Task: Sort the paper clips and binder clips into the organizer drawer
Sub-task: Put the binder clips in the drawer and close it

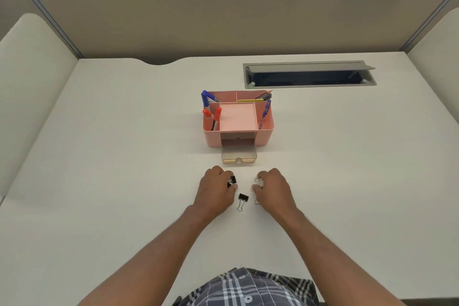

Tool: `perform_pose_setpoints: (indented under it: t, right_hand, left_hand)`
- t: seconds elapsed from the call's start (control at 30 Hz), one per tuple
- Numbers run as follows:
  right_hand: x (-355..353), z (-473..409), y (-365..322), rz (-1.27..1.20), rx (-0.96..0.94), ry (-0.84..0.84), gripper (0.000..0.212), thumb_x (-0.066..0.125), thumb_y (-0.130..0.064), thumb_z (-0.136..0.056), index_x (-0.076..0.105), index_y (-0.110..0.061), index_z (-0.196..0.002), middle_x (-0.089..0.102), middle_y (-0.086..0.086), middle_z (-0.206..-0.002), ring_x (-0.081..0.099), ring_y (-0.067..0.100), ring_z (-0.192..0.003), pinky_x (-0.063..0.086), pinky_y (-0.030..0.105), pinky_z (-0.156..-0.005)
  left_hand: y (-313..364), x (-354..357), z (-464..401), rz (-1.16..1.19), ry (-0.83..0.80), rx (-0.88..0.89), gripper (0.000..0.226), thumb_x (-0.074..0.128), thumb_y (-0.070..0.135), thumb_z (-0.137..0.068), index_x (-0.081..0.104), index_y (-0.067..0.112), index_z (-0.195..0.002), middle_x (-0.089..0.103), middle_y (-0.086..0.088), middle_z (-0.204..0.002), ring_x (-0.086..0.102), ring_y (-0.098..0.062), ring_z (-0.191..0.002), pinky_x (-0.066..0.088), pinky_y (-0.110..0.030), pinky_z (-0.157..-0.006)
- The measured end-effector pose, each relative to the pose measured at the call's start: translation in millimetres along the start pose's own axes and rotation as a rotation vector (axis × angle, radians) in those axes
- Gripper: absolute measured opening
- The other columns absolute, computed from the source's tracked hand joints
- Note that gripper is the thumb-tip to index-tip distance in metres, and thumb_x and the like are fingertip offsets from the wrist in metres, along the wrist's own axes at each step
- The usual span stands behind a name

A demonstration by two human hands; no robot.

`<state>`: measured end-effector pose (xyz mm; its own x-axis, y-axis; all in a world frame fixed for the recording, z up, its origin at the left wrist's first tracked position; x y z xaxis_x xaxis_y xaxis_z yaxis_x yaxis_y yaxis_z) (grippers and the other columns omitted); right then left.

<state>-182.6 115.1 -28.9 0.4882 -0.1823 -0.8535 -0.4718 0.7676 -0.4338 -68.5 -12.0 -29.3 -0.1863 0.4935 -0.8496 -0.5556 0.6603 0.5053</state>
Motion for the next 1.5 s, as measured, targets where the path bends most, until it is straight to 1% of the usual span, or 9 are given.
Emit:
perform_pose_setpoints:
  t: [0.17,0.33,0.53,0.67,0.8,0.93,1.1,1.33,1.5]
  right_hand:
    - [11,2,-18,0.038,-0.11,0.007,0.023,0.054,-0.011,-0.085,0.065,-0.008,-0.104,0.056,0.011,-0.103,0.053,0.029,-0.093,0.042,0.031,-0.07]
    - [14,3,-22,0.03,-0.14,-0.007,0.022,0.054,-0.008,-0.082,0.065,-0.008,-0.101,0.055,0.01,-0.101,0.052,0.029,-0.092,0.047,0.034,-0.072]
    - [8,2,-19,-0.038,-0.127,-0.012,0.016,0.055,-0.004,-0.082,0.064,-0.013,-0.091,0.054,0.006,-0.099,0.055,0.025,-0.086,0.043,0.03,-0.066]
    - [-10,-1,-18,-0.138,-0.102,-0.011,0.009,0.059,-0.011,-0.086,0.065,-0.016,-0.088,0.061,0.002,-0.091,0.058,0.02,-0.08,0.047,0.031,-0.069]
    - [-45,-13,-27,-0.287,-0.125,0.159,0.015,0.059,-0.014,-0.091,0.073,-0.016,-0.098,0.066,-0.002,-0.093,0.057,0.011,-0.084,0.041,0.023,-0.074]
    - [-61,-34,-47,-0.23,-0.212,0.187,0.029,0.049,-0.008,-0.095,0.07,-0.017,-0.113,0.062,0.004,-0.101,0.051,0.012,-0.088,0.039,0.021,-0.076]
    - [-61,-47,-66,-0.097,-0.274,0.169,0.023,0.052,-0.004,-0.088,0.072,-0.014,-0.094,0.068,0.006,-0.085,0.06,0.026,-0.079,0.041,0.03,-0.062]
    - [-50,-55,-76,0.003,-0.32,0.145,0.029,0.051,0.006,-0.083,0.073,-0.009,-0.094,0.071,0.01,-0.088,0.062,0.029,-0.08,0.032,0.025,-0.06]
    - [-45,-57,-75,0.022,-0.33,0.129,0.03,0.049,0.007,-0.081,0.072,-0.008,-0.093,0.071,0.01,-0.088,0.062,0.028,-0.081,0.036,0.025,-0.061]
  left_hand:
    - [4,2,2,-0.035,-0.025,-0.005,0.022,0.056,0.028,-0.09,0.066,0.018,-0.106,0.059,-0.003,-0.104,0.051,-0.023,-0.102,0.046,-0.033,-0.085]
    - [10,-2,-1,-0.045,-0.028,-0.033,0.012,0.056,0.024,-0.085,0.062,0.017,-0.093,0.06,0.0,-0.095,0.051,-0.021,-0.093,0.041,-0.028,-0.071]
    - [7,-2,-3,0.131,-0.051,-0.126,0.008,0.057,0.013,-0.086,0.062,0.019,-0.087,0.066,0.006,-0.082,0.059,-0.016,-0.081,0.045,-0.028,-0.065]
    - [6,-15,-3,0.32,0.053,-0.144,0.011,0.057,0.012,-0.09,0.065,0.02,-0.089,0.066,0.009,-0.084,0.061,-0.011,-0.08,0.048,-0.024,-0.07]
    - [9,-41,-15,0.448,0.197,-0.091,0.018,0.057,0.005,-0.092,0.068,0.018,-0.097,0.067,0.009,-0.088,0.06,-0.005,-0.084,0.043,-0.007,-0.073]
    - [16,-55,-35,0.437,0.242,-0.019,0.022,0.056,0.002,-0.092,0.067,0.017,-0.104,0.068,0.006,-0.093,0.062,-0.008,-0.088,0.051,-0.018,-0.079]
    - [23,-58,-53,0.306,0.257,0.005,0.017,0.056,0.005,-0.091,0.067,0.015,-0.099,0.068,0.002,-0.092,0.061,-0.015,-0.083,0.053,-0.03,-0.074]
    - [21,-52,-54,0.219,0.244,0.002,0.019,0.056,0.001,-0.09,0.068,0.012,-0.1,0.07,-0.004,-0.092,0.062,-0.021,-0.083,0.052,-0.032,-0.07]
    - [20,-52,-51,0.224,0.239,0.016,0.028,0.053,-0.003,-0.09,0.066,0.01,-0.111,0.069,-0.007,-0.098,0.061,-0.022,-0.09,0.054,-0.035,-0.077]
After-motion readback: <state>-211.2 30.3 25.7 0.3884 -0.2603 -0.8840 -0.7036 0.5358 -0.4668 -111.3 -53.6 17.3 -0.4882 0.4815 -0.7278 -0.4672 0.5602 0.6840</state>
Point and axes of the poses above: each hand's wrist, its own z-axis away from the middle knuckle, its own x-axis out of the palm, y = z × x, the point moved 6 cm from there along -z, towards the middle knuckle
